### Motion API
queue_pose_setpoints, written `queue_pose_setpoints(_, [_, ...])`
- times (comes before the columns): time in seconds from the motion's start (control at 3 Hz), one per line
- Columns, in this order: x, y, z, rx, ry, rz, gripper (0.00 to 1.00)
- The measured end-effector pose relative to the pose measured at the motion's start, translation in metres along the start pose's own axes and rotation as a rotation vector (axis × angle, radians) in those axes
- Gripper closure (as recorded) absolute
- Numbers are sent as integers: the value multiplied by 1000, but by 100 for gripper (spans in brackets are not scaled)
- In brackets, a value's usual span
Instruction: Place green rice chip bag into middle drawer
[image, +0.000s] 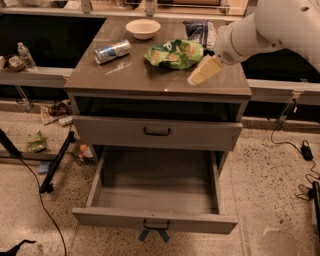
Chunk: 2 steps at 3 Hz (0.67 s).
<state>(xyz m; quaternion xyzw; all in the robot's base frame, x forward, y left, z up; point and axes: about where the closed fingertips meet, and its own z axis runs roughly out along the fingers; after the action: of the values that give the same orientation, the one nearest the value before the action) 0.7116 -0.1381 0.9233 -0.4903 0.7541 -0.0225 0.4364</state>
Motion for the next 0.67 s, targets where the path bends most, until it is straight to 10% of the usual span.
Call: queue_pose_setpoints(0.67, [-26, -48, 64, -10, -98, 33, 0])
